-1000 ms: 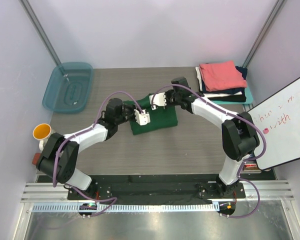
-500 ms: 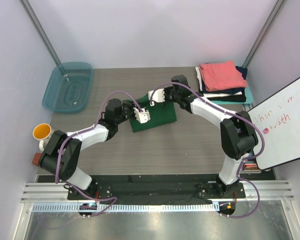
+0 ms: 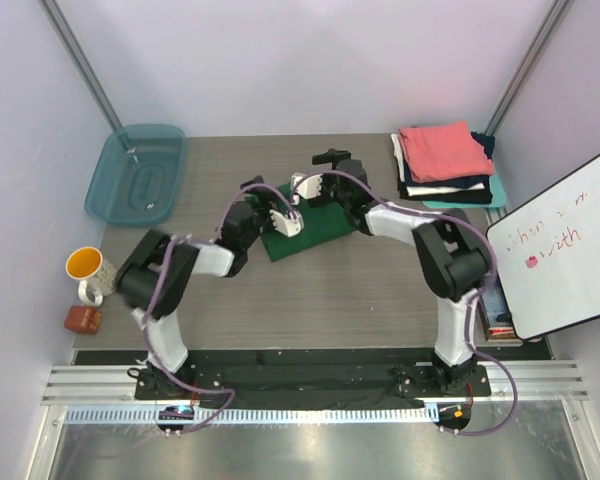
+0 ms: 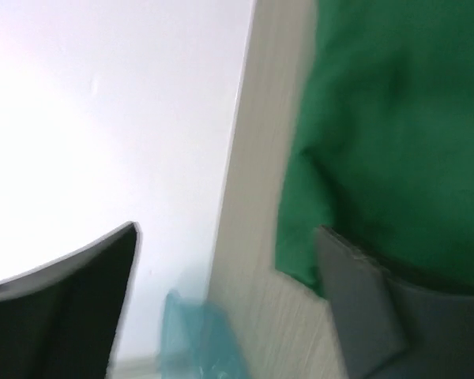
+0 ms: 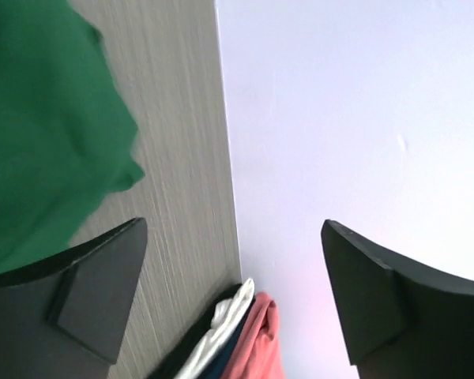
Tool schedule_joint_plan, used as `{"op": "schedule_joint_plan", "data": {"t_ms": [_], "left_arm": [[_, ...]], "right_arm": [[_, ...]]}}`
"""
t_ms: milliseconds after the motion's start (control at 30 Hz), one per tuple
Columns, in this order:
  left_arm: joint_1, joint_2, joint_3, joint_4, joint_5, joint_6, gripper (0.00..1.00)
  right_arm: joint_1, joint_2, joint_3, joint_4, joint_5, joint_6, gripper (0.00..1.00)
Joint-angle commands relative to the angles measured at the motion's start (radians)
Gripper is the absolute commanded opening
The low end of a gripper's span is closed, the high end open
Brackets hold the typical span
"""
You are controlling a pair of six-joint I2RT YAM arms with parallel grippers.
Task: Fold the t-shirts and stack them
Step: Fold the long partially folded tshirt into a neat square, then put the neatly folded tshirt into the corner of the board with the right arm
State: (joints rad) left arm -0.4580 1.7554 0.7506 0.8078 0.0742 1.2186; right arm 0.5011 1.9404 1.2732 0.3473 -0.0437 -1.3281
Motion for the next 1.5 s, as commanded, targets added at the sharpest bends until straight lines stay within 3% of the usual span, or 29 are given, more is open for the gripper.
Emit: {"op": "schedule_joint_plan", "data": {"t_ms": [0, 33, 133, 300, 467, 600, 667, 733, 800, 833, 900, 933, 1000, 1067, 1133, 1167, 1200, 1267, 1367, 1467], "left_arm": [[0.056, 0.381, 0.107, 0.571, -0.373, 0.169, 1.00], [0.068, 0.433, 0.125, 0.738, -0.354, 0.209, 1.00], [0.082, 0.454, 0.185, 0.717, -0.353, 0.169, 1.00], [0.067, 0.382, 0.251, 0.620, -0.370, 0.107, 1.00], [0.036, 0.288, 0.236, 0.608, -0.373, 0.062, 1.00], [0.021, 0.185, 0.208, 0.579, -0.402, 0.000, 1.00], [0.016, 0.089, 0.170, 0.509, -0.419, -0.034, 1.00], [0.018, 0.006, 0.126, 0.330, -0.409, -0.118, 0.96], [0.018, -0.140, 0.069, 0.101, -0.339, -0.157, 0.91], [0.022, -0.192, 0.055, -0.152, -0.311, -0.197, 0.91], [0.024, -0.302, 0.059, -0.379, -0.240, -0.255, 1.00], [0.027, -0.330, 0.067, -0.573, -0.214, -0.325, 1.00], [0.027, -0.396, 0.093, -0.706, -0.135, -0.370, 1.00], [0.024, -0.425, 0.086, -0.786, -0.088, -0.396, 1.00], [0.015, -0.451, 0.070, -0.791, -0.010, -0.325, 1.00], [0.010, -0.451, 0.056, -0.795, 0.010, -0.273, 1.00], [-0.002, -0.439, 0.052, -0.788, 0.015, -0.231, 1.00], [-0.004, -0.412, 0.064, -0.774, 0.030, -0.136, 1.00], [-0.005, -0.321, 0.137, -0.772, 0.018, -0.061, 1.00], [-0.005, -0.237, 0.216, -0.756, 0.024, 0.005, 1.00]], "right_arm": [[0.047, 0.176, -0.029, 0.561, 0.321, -0.038, 1.00], [0.047, 0.216, -0.020, 0.594, 0.359, -0.060, 1.00], [0.036, 0.200, -0.021, 0.601, 0.441, -0.022, 1.00], [0.011, 0.095, -0.064, 0.425, 0.490, 0.092, 0.99], [0.008, 0.020, -0.103, 0.357, 0.521, 0.133, 0.99], [-0.010, -0.053, -0.063, 0.115, 0.527, 0.272, 0.98], [-0.032, -0.089, -0.064, 0.035, 0.464, 0.319, 0.96], [-0.055, -0.135, -0.090, -0.076, 0.411, 0.317, 0.94], [-0.073, -0.162, -0.144, -0.176, 0.306, 0.276, 0.93], [-0.076, -0.200, -0.168, -0.191, 0.277, 0.239, 0.93], [-0.091, -0.244, -0.230, -0.281, 0.133, 0.189, 0.93], [-0.102, -0.276, -0.239, -0.304, 0.087, 0.201, 0.95], [-0.121, -0.265, -0.168, -0.457, -0.027, 0.271, 0.94], [-0.165, -0.177, 0.011, -0.616, -0.083, 0.497, 0.92], [-0.240, -0.092, 0.165, -0.750, -0.256, 0.677, 0.91], [-0.265, -0.002, 0.321, -0.903, -0.330, 0.763, 0.90], [-0.285, 0.050, 0.390, -0.960, -0.472, 0.800, 0.88], [-0.325, 0.177, 0.568, -1.104, -0.600, 0.846, 0.84], [-0.357, 0.281, 0.734, -1.169, -0.741, 0.944, 0.83], [-0.378, 0.327, 0.756, -1.141, -0.847, 0.998, 0.86]]}}
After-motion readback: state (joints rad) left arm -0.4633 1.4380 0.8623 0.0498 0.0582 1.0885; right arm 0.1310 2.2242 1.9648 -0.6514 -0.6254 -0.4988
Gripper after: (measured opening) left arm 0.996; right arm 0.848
